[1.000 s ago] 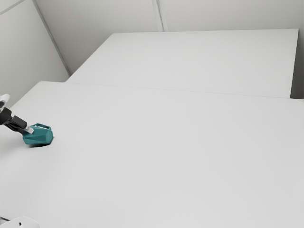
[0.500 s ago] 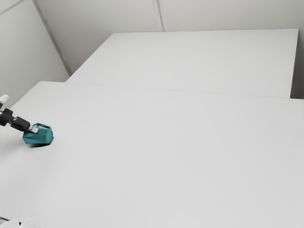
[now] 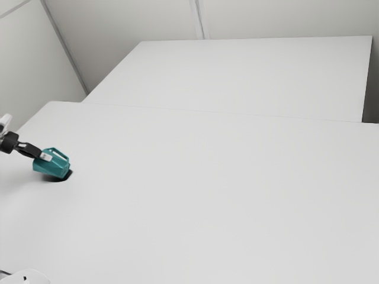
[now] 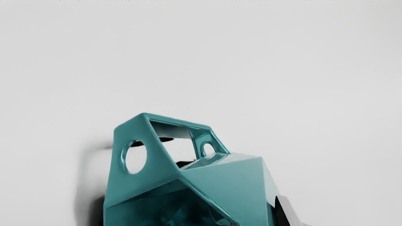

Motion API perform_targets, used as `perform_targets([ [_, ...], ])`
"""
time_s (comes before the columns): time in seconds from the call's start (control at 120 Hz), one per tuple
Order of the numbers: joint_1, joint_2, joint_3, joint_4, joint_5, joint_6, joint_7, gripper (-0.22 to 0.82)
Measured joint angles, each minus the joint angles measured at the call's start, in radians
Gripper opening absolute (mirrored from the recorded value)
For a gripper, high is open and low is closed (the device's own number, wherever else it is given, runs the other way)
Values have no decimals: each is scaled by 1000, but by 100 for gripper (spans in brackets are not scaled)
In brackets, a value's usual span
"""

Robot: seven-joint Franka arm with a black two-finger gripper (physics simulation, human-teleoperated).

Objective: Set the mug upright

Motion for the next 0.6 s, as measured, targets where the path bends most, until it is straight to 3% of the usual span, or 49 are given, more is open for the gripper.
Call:
perform_targets([
  [0.408,0,-18,-5,-10,-18,-12,14,-17],
  [0.6,-37,-123,-1,-57,-10,-13,13,-18],
])
